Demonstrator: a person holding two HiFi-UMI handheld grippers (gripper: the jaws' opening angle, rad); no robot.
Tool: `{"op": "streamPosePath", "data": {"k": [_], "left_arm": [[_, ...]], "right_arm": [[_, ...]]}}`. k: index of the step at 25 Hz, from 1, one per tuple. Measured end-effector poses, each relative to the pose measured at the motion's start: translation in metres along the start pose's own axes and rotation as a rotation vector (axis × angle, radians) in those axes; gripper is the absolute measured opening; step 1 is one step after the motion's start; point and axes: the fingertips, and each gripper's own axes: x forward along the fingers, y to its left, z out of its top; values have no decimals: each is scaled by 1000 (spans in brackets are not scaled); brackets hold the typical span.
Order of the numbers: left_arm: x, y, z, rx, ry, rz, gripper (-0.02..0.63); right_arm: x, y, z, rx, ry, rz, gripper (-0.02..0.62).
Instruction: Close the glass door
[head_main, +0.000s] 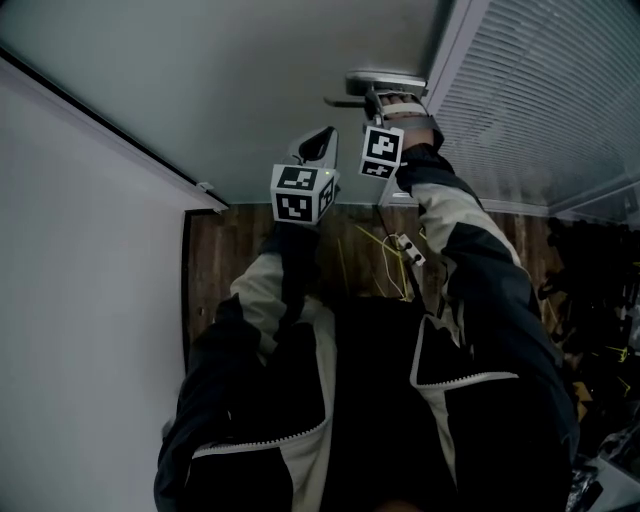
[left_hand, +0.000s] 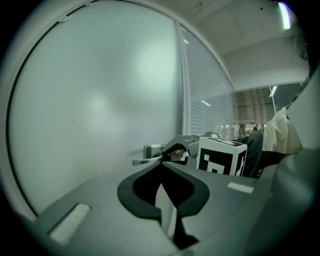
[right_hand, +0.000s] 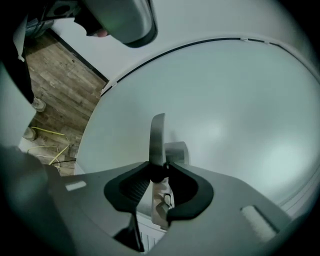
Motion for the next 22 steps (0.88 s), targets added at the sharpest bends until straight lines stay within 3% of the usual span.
{"op": "streamPosePath", "data": {"k": [14,20,22], "left_arm": [[-3,14,-3,2,-3,13,3],[-6,20,0,-8,-16,20,3],[-8,24,4,-23,-28,25,3]], "right_arm": [[22,-5,1,15,32,-6,124],[13,-7,7,143,-10,57,156],[-4,-17,7,273,-46,55,150]]}}
